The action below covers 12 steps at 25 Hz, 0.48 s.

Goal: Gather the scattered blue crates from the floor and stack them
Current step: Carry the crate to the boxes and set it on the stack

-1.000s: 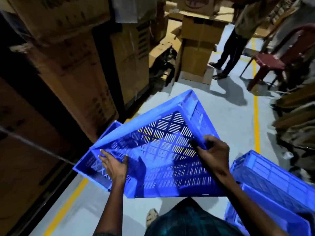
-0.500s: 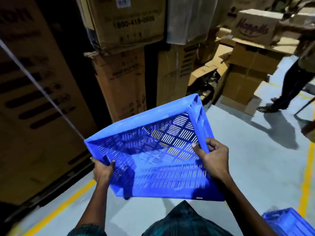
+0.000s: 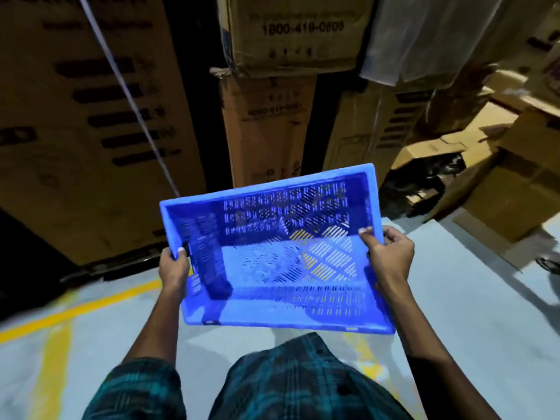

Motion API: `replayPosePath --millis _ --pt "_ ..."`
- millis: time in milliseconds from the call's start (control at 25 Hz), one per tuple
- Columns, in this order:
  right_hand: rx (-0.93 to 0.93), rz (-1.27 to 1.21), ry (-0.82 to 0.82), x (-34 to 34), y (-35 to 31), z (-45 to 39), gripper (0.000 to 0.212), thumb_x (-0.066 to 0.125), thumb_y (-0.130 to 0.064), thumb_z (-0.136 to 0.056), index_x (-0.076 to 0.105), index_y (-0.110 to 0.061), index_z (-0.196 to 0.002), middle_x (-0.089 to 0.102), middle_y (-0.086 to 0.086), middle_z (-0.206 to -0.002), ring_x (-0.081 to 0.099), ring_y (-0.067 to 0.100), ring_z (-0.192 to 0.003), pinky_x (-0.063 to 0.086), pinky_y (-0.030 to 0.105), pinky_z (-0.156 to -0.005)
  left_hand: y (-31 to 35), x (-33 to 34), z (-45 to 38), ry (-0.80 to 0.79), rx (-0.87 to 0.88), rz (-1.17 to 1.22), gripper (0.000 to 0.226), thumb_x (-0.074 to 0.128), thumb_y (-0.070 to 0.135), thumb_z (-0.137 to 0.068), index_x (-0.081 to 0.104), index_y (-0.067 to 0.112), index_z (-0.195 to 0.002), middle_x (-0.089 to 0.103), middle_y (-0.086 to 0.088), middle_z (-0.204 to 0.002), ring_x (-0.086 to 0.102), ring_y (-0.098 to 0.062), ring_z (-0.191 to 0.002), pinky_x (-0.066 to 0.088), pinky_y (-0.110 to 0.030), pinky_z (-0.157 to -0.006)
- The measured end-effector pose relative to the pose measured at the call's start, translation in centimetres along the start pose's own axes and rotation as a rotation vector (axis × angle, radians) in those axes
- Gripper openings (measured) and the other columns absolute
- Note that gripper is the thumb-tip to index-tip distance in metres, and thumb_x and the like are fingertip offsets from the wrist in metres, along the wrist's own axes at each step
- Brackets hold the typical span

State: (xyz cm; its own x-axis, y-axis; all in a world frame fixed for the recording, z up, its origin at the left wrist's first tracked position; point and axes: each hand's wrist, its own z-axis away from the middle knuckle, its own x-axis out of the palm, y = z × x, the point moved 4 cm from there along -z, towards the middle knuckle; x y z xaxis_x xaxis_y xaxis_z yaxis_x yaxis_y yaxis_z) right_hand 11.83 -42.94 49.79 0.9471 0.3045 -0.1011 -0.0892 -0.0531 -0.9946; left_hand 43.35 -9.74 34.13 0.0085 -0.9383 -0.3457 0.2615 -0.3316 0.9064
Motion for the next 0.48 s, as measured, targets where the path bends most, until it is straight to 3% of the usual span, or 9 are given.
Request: replayPosePath --millis 120,240,320,480 --pt "0.034 0.087 -0.027 1.7 1.7 -2.2 0.015 0.076 -0.011 -0.073 0.068 -0.022 -0.067 0.065 -0.006 -0.059 0.049 0.001 -0.045 0.044 0.029 -0.06 -1.0 -0.3 0.8 0.071 -0.043 0.076 0.022 0.05 0.021 -0.097 0.057 0.008 -0.114 0.065 -0.018 -0.106 0.062 -0.034 -0.093 0.042 -0.035 -0.076" --pt "0.039 0.21 -0.077 5.0 2.9 -4.8 0.005 0.074 -0.018 -0.072 0.071 -0.017 -0.077 0.066 0.001 -0.065 0.053 0.008 -0.051 0.049 0.036 -0.061 -2.2 -0.6 -0.8 0.14 -0.095 0.064 0.023 0.051 0.026 -0.096 0.057 0.012 -0.113 0.066 -0.021 -0.112 0.063 -0.038 -0.099 0.048 -0.042 -0.086" --pt "0.028 0.343 -0.113 8.0 4.0 -6.6 0.018 0.069 -0.028 -0.074 0.072 -0.014 -0.085 0.069 0.004 -0.069 0.062 0.02 -0.06 0.054 0.042 -0.066 -3.4 -0.9 -3.2 0.179 -0.159 -0.015 0.025 0.05 0.036 -0.093 0.057 0.017 -0.109 0.066 -0.02 -0.111 0.062 -0.041 -0.099 0.05 -0.047 -0.093" --pt "0.06 0.524 -0.254 14.8 6.7 -10.2 0.032 0.06 -0.036 -0.077 0.07 -0.009 -0.092 0.073 0.014 -0.08 0.069 0.035 -0.076 0.056 0.04 -0.069 -4.1 -0.8 -9.0 0.193 -0.275 -0.14 0.032 0.048 0.046 -0.088 0.058 0.022 -0.106 0.067 -0.02 -0.108 0.062 -0.043 -0.1 0.045 -0.055 -0.099"
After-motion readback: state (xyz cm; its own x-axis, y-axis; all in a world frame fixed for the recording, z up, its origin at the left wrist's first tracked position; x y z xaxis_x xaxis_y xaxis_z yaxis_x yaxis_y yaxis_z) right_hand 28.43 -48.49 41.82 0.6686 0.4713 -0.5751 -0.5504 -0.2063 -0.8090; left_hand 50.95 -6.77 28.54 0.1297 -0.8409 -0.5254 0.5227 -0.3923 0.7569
